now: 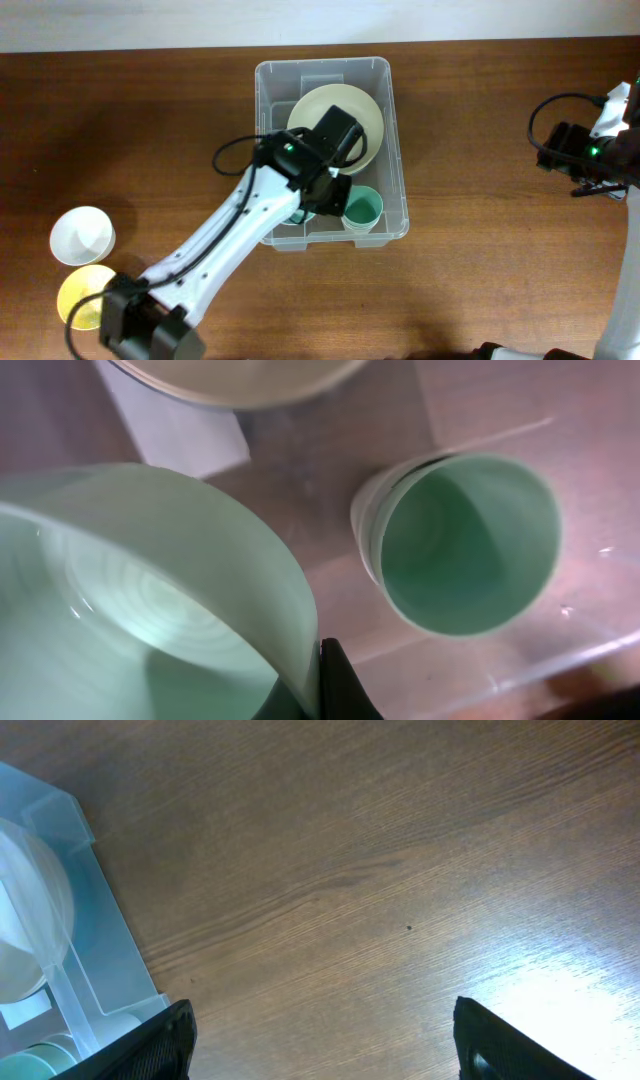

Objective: Pack container
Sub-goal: 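Carry the mint bowl with the left gripper into the container's front left, then release the bowl and grasp the white bowl rim with the left gripper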

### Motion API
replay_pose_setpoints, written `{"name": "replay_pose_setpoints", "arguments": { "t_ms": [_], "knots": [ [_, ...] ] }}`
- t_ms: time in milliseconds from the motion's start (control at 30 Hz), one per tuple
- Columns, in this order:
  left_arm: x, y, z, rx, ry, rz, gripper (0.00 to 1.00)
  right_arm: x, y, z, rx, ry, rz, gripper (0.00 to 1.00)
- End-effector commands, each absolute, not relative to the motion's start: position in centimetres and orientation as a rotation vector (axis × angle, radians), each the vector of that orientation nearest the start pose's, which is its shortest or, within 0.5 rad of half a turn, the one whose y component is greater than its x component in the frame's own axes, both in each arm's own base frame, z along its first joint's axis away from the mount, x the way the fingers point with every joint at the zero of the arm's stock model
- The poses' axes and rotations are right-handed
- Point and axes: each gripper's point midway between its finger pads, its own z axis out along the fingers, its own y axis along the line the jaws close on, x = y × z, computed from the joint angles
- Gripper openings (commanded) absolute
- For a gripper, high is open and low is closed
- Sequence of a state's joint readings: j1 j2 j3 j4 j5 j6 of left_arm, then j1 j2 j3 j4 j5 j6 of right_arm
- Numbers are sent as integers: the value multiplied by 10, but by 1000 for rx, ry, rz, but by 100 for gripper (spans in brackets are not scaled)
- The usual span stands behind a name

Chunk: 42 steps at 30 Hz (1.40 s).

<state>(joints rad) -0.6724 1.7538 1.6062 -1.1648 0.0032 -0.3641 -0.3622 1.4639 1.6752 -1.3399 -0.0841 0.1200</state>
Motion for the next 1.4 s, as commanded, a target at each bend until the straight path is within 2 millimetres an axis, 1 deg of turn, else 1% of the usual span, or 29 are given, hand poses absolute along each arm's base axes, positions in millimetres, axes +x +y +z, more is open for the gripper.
{"name": "replay_pose_setpoints", "arguments": {
  "t_ms": [0,33,67,133,167,200,233,333,367,433,533,600,667,700,767,833,900,967,1067,1133,1200,1233,1300,1367],
  "knots": [
    [290,-246,145,468,2949,-236,1,306,-103,262,619,2632,30,78],
    [289,-245,142,469,2961,-228,3,306,-103,262,619,2632,30,78],
    [288,-244,141,470,2968,-223,9,306,-103,262,619,2632,30,78],
    [287,-243,140,470,2975,-216,39,306,-103,262,619,2632,30,78],
    [287,-243,140,468,2975,-215,49,306,-103,262,619,2632,30,78],
    [288,-242,140,466,2972,-205,52,306,-103,262,619,2632,30,78],
    [289,-240,140,462,2970,-192,52,306,-103,262,619,2632,30,78],
    [297,-222,147,399,2955,-104,52,306,-103,262,619,2632,30,78],
    [303,-209,154,339,2940,-47,53,306,-103,262,619,2632,30,78],
    [316,-179,174,211,2891,53,54,306,-103,262,619,2632,30,78],
    [333,-131,206,31,2808,109,56,306,-103,262,619,2631,30,78],
    [341,-89,224,-140,2750,134,59,306,-103,262,619,2631,30,78],
    [346,-46,235,-307,2709,152,63,306,-103,262,619,2631,30,78],
    [348,-21,237,-406,2692,169,66,306,-103,262,619,2631,30,78],
    [350,18,236,-554,2672,201,70,306,-103,262,619,2631,30,78],
    [349,57,226,-705,2666,241,71,306,-103,262,619,2631,30,78],
    [346,87,212,-821,2679,278,71,306,-103,262,619,2631,30,78],
    [343,114,192,-919,2713,314,71,306,-103,262,618,2631,30,78],
    [339,141,163,-1034,2767,348,72,306,-103,262,619,2631,30,78],
    [334,160,138,-1115,2815,367,71,306,-103,262,618,2632,30,78],
    [331,170,118,-1170,2854,378,71,306,-103,262,618,2632,30,78],
    [329,176,103,-1201,2883,383,71,306,-103,262,618,2631,30,78],
    [327,182,84,-1233,2920,390,71,306,-103,262,619,2631,30,78],
    [325,185,68,-1256,2954,394,72,306,-103,262,619,2632,30,78]
  ]
}}
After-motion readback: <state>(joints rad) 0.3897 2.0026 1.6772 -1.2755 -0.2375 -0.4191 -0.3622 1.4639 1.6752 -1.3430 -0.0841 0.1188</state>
